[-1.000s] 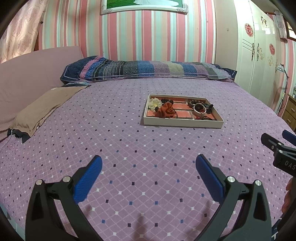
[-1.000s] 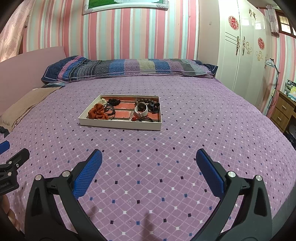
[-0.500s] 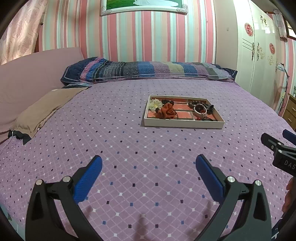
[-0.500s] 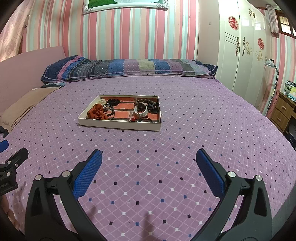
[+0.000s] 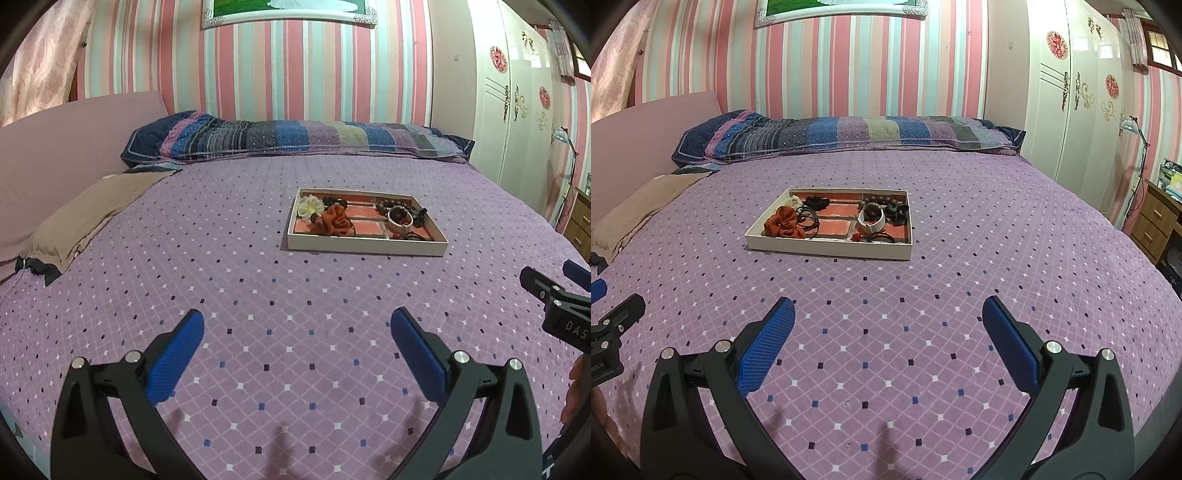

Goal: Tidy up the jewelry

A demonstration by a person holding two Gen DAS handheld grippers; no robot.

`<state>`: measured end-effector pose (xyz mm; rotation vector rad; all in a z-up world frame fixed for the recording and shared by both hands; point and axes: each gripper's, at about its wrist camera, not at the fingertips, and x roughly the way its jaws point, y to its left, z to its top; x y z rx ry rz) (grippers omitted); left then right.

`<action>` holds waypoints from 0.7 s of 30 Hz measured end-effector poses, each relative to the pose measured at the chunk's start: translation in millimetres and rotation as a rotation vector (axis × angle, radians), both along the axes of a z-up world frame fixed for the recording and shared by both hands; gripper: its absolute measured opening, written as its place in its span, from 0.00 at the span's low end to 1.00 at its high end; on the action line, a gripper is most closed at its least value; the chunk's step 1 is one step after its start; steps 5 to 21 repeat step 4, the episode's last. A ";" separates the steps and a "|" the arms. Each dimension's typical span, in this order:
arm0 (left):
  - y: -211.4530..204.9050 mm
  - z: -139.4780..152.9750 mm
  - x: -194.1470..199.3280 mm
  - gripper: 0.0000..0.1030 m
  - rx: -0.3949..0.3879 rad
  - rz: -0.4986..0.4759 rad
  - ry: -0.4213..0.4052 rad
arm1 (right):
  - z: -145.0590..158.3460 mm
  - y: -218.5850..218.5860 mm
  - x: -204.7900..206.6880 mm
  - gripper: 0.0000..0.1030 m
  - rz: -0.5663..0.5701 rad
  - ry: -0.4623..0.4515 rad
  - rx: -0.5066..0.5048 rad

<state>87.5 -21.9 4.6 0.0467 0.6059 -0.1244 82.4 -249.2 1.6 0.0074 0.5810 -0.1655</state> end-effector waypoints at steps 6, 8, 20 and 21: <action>-0.7 0.8 0.2 0.96 0.004 0.000 -0.001 | -1.3 -1.3 1.6 0.96 -0.001 -0.001 0.001; -0.7 0.8 0.2 0.96 0.004 0.000 -0.001 | -1.3 -1.3 1.6 0.96 -0.001 -0.001 0.001; -0.7 0.8 0.2 0.96 0.004 0.000 -0.001 | -1.3 -1.3 1.6 0.96 -0.001 -0.001 0.001; -0.7 0.8 0.2 0.96 0.004 0.000 -0.001 | -1.3 -1.3 1.6 0.96 -0.001 -0.001 0.001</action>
